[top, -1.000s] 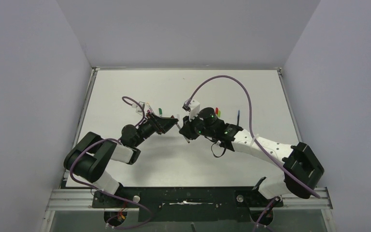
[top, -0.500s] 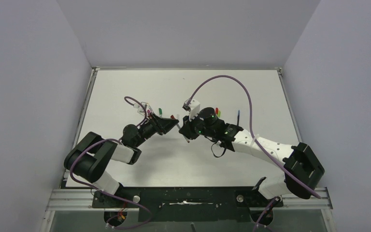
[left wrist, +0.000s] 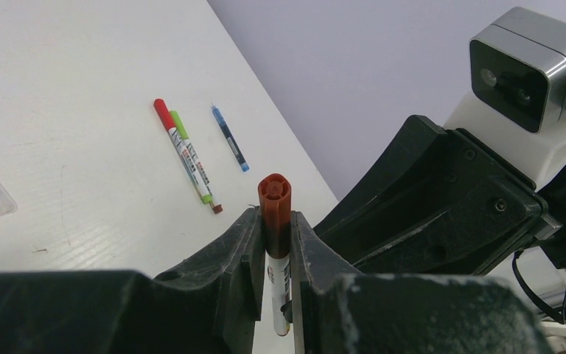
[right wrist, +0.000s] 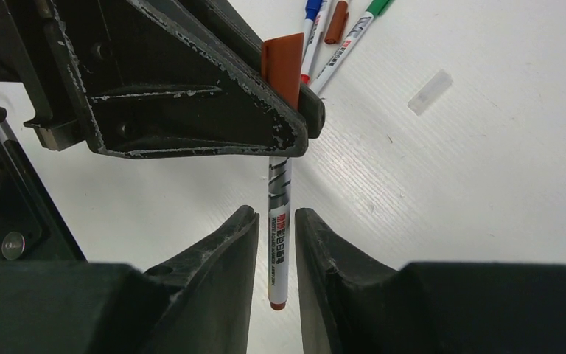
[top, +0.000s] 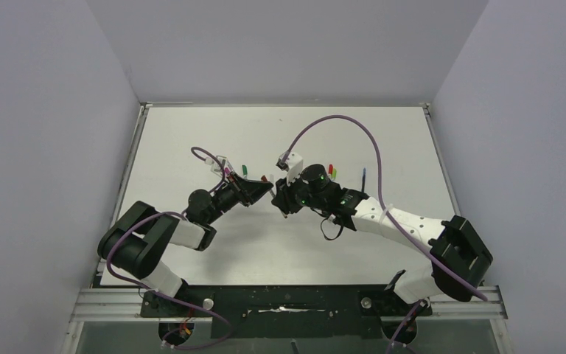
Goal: Open the pen caps
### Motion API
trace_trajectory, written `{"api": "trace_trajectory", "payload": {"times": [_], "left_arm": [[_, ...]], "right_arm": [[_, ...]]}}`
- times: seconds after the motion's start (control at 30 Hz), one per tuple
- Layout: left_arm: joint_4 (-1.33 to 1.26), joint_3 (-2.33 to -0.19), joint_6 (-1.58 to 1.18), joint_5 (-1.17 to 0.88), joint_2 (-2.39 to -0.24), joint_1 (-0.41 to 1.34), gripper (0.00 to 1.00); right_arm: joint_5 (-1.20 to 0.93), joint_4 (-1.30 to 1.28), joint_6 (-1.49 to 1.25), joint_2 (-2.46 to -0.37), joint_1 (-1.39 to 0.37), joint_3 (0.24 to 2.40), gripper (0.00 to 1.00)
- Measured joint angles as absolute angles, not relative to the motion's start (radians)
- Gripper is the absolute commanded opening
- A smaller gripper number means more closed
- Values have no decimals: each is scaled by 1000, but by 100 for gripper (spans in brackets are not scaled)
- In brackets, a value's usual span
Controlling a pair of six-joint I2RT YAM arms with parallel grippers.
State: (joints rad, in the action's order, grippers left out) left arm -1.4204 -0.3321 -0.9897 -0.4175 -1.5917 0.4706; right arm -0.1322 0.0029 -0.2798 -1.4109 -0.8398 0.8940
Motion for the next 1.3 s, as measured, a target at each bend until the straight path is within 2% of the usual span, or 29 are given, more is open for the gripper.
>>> {"api": "trace_trajectory", "payload": {"times": [0.27,0.57,0.67,0.8,1.03,1.3], "left_arm": [[-1426,-332,-995,-424,-1608,471,11],[-1474,-339,-1029,-443,-1641,473,11],[-1494,-345,-1040,-452,-1654,478,11],[-1516,-350,-1051,-469,-1666,485,11],[-1523,-355,-1061,-476,-1682,485,11],[-1496,-351,-1035,-471,-1655,482,10]], "right_arm": [[-129,3,-278,-1414,-840,894,40],[-106,4,-276,-1415,-841,894,40],[-99,6,-275,-1419,-841,894,35],[-97,6,-269,-1429,-841,894,21],[-97,7,-270,-1438,-845,894,1],[-107,1,-270,-1437,-846,902,0]]}}
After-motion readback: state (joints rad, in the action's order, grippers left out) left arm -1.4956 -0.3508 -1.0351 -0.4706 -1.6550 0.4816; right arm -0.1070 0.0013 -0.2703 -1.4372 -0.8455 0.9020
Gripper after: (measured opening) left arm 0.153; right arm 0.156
